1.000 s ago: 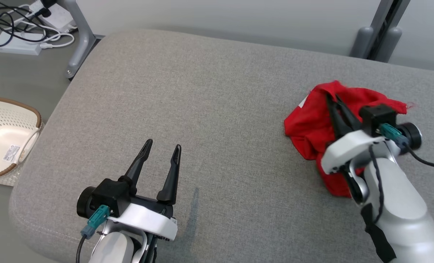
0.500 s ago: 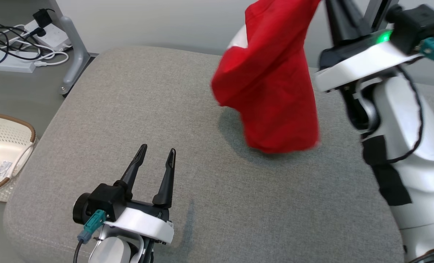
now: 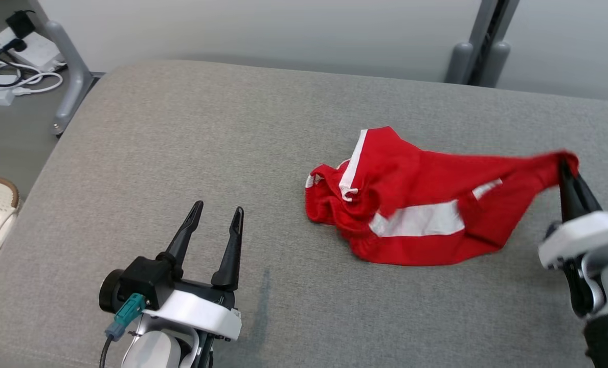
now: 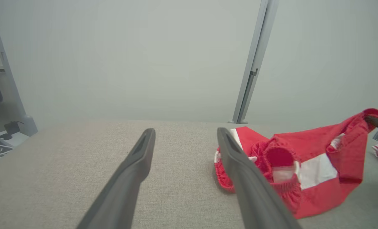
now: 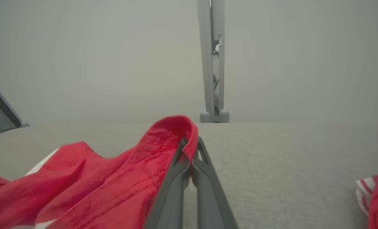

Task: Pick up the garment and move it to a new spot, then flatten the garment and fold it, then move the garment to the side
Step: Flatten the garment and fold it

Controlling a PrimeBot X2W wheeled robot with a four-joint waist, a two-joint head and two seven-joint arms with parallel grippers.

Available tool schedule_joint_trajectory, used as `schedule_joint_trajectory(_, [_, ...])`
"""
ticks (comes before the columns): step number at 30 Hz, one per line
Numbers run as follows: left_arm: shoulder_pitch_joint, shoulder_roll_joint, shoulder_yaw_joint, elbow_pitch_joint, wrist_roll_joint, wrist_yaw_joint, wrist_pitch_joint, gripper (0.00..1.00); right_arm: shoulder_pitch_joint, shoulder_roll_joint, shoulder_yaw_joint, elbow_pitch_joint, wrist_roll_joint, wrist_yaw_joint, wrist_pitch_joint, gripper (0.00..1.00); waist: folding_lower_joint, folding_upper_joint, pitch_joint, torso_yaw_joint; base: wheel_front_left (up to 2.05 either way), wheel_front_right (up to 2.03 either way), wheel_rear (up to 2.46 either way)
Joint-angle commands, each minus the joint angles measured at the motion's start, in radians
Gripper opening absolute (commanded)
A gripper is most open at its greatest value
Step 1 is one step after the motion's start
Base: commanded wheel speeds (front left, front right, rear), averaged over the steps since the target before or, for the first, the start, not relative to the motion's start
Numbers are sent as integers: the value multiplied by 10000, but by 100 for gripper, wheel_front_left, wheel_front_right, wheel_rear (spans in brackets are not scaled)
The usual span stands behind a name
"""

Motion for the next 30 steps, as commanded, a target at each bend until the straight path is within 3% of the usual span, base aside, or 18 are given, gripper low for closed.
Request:
schedule_joint_trajectory(1, [-179, 35, 52, 21, 116, -29, -42, 100, 204, -50, -73, 301, -129, -3, 0, 0, 0, -1, 89, -158, 0, 0, 0])
schedule_joint_trajectory(2, [-182, 41, 80, 25, 110, -44, -40, 100, 312, -97, -144, 562, -271, -3, 0, 36, 0, -1, 109, -234, 0, 0, 0])
schedule_joint_trajectory(3, [-191, 39, 92, 32, 134, -65, -40, 100, 368, -144, -302, 890, -405, -5, -2, 100, 0, -1, 127, -313, 0, 0, 0])
schedule_joint_trajectory(9, [-282, 33, 183, 72, 248, -133, -40, 100, 414, 166, -787, 1109, -941, -2, 0, 100, 0, -1, 114, -786, 0, 0, 0])
schedule_joint_trajectory(23, [-155, 38, -86, -161, 68, -109, -40, 100, 2171, 1097, -538, -2850, -788, -3, 2, 100, 0, -1, -328, -1356, 0, 0, 0])
schedule_joint_trajectory(30, [-30, 36, -269, -184, -32, -90, -40, 100, 2995, 1360, -265, -3430, -770, -3, 0, 100, 0, -1, -351, -1516, 0, 0, 0])
